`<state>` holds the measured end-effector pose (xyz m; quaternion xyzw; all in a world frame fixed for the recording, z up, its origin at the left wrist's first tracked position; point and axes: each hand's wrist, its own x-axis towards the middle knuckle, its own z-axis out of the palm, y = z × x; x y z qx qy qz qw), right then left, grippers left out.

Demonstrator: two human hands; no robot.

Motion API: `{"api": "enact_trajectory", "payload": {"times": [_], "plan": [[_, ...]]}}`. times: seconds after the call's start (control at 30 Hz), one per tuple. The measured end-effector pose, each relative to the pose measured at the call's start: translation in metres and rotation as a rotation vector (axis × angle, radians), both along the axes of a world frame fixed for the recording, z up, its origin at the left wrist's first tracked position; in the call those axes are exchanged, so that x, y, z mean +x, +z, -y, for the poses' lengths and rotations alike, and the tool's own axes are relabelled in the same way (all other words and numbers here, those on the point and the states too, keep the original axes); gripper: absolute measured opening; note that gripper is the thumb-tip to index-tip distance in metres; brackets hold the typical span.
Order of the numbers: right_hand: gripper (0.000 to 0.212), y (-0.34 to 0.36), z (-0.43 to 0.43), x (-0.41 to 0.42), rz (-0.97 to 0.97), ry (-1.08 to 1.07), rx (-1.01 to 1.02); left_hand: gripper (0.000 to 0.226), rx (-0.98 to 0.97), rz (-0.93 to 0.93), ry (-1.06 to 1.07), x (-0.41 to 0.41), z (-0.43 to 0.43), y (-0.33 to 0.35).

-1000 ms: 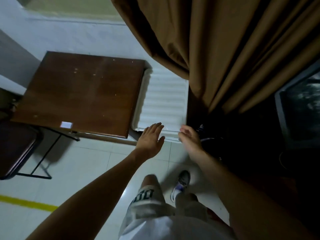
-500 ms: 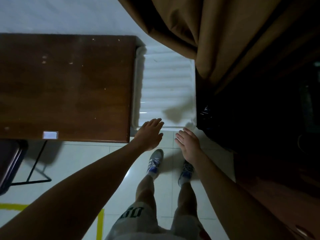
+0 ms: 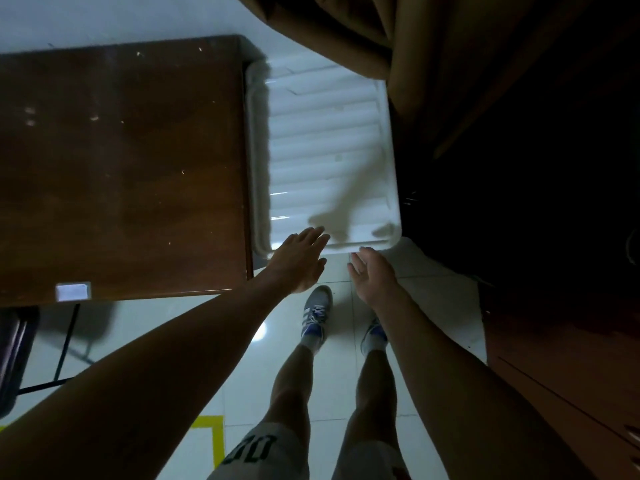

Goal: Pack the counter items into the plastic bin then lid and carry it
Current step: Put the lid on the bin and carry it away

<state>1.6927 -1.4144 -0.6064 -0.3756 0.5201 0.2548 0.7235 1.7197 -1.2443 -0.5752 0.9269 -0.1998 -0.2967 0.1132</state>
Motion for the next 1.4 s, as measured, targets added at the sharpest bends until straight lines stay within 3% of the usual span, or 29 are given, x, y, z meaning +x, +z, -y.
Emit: {"api": "enact_trajectory", "payload": {"times": [0.1, 0.23, 0.5, 0.67, 0.77, 0.93, 1.23, 1.4], "plan": [[0.041, 0.005, 0.006, 0.008, 0.04, -0.009, -0.072, 0.054, -0.053, 0.02, 0.007, 0.0, 0.006, 0.002], [0.05, 0.021, 0.002, 0.015, -0.009, -0.04, -0.045, 0.058, -0.114, 0.076, 0.038, 0.003, 0.012, 0.017], [0.04, 0.065, 0.019, -0.01, 0.01, -0.143, 0.022, 0.055, -0.1, 0.138, -0.04, 0.005, 0.019, 0.056], [0.033, 0.119, 0.027, -0.038, -0.008, -0.12, -0.029, 0.057, -0.129, 0.177, -0.147, 0.0, 0.031, 0.093], [0.043, 0.149, 0.034, -0.064, 0.04, -0.161, -0.025, 0.058, -0.176, 0.205, -0.223, -0.006, 0.046, 0.112], [0.03, 0.192, 0.057, -0.096, 0.169, -0.259, -0.08, 0.061, -0.199, 0.268, -0.365, -0.012, 0.076, 0.135], [0.034, 0.264, 0.13, -0.143, 0.336, -0.317, -0.503, 0.06, -0.195, 0.363, -0.595, -0.033, 0.155, 0.201], [0.023, 0.296, 0.178, -0.167, 0.356, -0.362, -0.745, 0.067, -0.245, 0.426, -0.666, -0.055, 0.207, 0.239]]}}
